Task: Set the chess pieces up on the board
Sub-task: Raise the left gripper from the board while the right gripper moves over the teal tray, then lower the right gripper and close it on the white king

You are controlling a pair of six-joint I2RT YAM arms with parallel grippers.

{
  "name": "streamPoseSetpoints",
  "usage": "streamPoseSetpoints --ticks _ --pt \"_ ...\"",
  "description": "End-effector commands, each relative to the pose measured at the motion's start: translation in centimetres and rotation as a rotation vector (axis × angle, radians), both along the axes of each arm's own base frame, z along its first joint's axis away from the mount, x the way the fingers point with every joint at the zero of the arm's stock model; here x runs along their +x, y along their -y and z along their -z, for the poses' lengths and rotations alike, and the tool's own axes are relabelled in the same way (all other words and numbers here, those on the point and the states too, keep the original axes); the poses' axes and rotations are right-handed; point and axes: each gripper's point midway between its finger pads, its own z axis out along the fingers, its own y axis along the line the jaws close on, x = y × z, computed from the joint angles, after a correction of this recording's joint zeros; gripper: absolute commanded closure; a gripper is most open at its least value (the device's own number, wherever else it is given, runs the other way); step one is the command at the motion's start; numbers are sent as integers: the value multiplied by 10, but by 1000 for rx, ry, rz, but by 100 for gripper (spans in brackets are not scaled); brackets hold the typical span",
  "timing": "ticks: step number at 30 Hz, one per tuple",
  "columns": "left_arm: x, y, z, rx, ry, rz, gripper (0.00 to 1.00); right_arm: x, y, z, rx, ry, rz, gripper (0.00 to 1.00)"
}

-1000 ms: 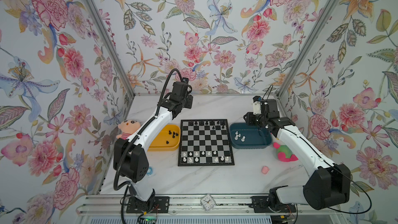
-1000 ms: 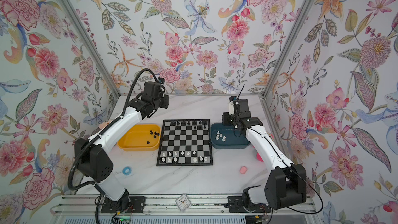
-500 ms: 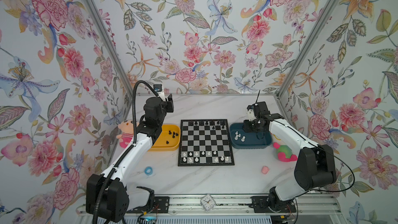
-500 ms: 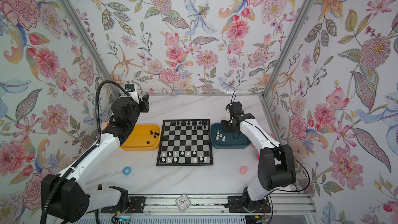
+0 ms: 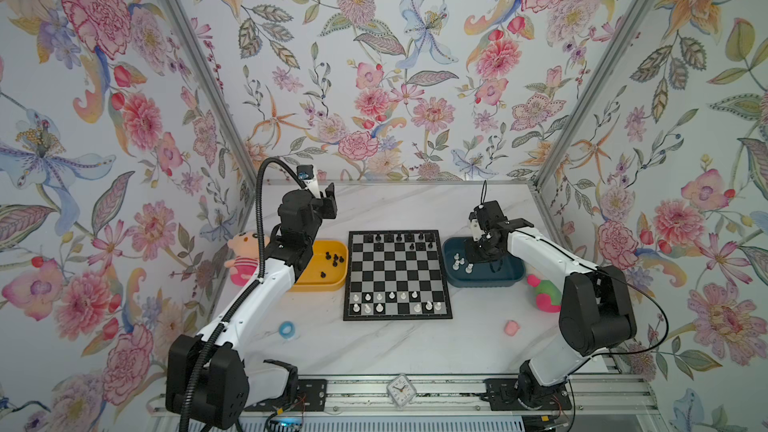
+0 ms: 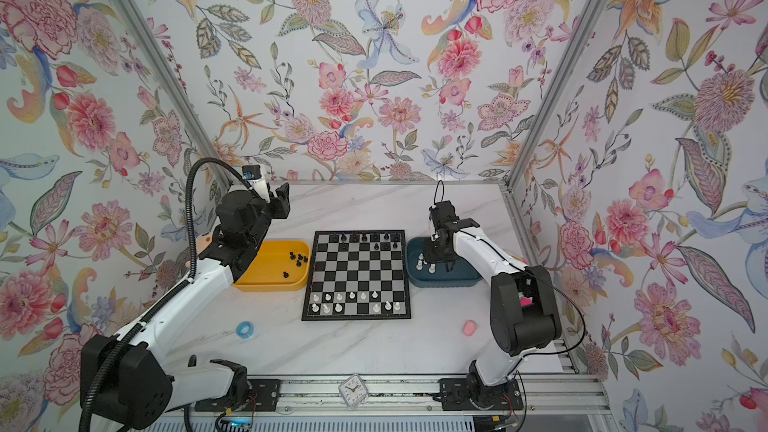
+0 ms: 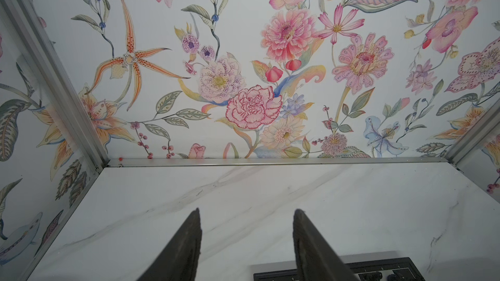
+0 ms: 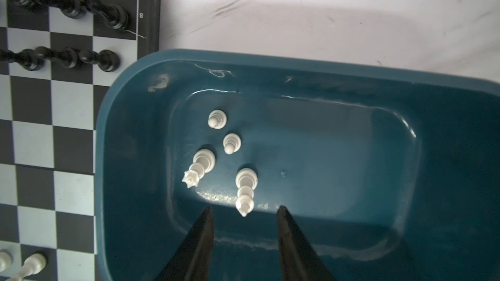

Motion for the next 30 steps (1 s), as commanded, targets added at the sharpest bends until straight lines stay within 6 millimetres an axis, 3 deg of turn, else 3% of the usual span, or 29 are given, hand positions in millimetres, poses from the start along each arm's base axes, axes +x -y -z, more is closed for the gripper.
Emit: streamPoseSetpoints --ticks 1,30 --pt "-1 0 1 -21 10 10 44 -5 5 12 -38 -46 -2 59" --pt "2 2 6 -26 -5 17 44 -19 2 37 -20 -127 8 66"
